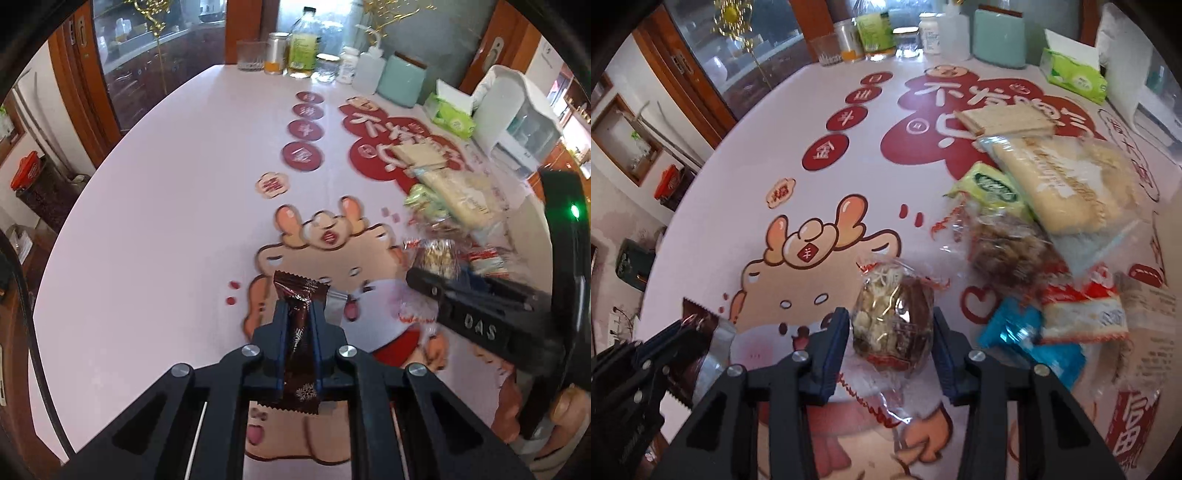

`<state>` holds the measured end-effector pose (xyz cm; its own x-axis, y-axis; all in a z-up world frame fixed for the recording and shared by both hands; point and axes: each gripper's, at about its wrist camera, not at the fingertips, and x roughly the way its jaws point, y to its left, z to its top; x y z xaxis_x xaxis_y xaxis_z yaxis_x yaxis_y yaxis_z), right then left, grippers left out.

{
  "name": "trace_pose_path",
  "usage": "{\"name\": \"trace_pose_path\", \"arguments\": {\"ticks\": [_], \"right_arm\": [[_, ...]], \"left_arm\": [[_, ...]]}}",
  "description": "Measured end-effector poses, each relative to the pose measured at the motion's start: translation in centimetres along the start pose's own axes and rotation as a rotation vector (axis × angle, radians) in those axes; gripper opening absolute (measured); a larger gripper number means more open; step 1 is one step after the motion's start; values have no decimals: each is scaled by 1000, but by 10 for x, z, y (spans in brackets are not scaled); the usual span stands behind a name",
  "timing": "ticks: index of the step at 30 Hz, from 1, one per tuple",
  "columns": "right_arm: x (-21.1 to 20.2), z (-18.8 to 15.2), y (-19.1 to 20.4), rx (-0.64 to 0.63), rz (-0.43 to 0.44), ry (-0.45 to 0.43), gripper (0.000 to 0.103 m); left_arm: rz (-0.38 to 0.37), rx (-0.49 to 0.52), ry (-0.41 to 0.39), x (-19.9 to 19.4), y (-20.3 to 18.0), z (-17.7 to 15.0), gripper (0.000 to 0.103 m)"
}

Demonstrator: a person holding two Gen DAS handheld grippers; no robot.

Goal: Organize snacks
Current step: 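Drop the chocolate and nut pack into the white tray, opening both grippers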

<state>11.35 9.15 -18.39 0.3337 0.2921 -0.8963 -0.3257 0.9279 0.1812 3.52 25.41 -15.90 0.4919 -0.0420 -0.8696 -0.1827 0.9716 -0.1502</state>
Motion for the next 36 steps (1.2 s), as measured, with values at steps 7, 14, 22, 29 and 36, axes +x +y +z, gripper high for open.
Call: {"name": "trace_pose_path", "arguments": {"ticks": [7,14,22,29,36], "right_arm": [[-78,-20,-36,31,17,-102,43],[-167,-43,-105,103,-24,-229,43],[-249,-67,-196,186,-105,-345,43],[-288,-73,-262,224,-170,-386,44],[-310,-59,-311,257,-225,-415,44]], "left_arm": [[-135,49,-74,-49,-63,19,8],[-258,170,-156,-99,-167,32,8],[-356,284,-238,-143,-290,38,8],[-367,343,-257,-155,-382,49,8],[-322,386,-227,-142,-445,62,9]]}}
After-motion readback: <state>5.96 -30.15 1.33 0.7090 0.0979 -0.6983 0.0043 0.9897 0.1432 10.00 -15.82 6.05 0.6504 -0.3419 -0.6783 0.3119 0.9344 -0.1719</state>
